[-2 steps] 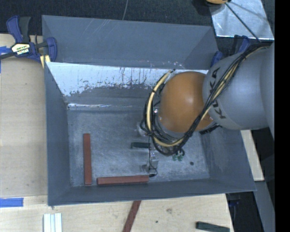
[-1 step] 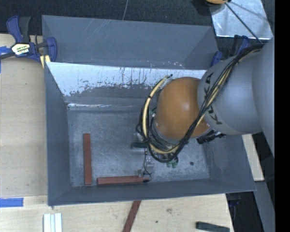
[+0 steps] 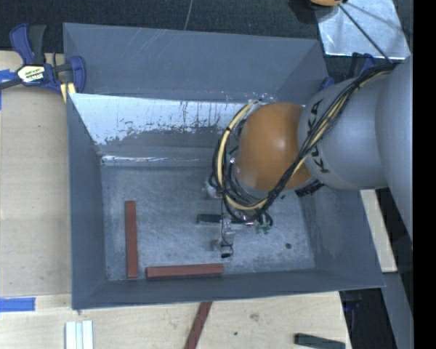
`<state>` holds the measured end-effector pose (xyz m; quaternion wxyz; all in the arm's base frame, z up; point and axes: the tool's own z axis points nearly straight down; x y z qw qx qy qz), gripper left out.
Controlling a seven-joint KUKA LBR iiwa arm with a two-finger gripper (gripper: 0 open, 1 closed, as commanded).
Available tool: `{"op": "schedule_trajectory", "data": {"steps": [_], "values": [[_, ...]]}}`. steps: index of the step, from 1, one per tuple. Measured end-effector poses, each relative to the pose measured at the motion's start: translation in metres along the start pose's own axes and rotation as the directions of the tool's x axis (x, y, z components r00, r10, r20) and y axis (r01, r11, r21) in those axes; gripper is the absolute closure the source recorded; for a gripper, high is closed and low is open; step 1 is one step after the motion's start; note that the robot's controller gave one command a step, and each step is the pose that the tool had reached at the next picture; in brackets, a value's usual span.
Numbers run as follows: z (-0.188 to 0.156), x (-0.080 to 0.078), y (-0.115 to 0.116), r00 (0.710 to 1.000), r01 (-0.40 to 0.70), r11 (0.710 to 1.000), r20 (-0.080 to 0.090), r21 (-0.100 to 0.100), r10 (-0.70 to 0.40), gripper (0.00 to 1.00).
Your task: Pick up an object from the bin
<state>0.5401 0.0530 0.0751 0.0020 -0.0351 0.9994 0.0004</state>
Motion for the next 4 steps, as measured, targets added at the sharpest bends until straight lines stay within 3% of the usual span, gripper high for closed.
{"op": "schedule_trajectory", "data": {"steps": [1,3,4], "values": [[0.004,-0.002,-0.011,0.999,-0.048,0.999,0.001,0.001,0.048,1.0],[0.0,-0.001,-0.01,0.999,-0.048,0.999,-0.004,0.001,0.048,1.0],[-0.02,0.002,-0.01,0.999,-0.048,0.999,-0.013,0.001,0.048,1.0]]}}
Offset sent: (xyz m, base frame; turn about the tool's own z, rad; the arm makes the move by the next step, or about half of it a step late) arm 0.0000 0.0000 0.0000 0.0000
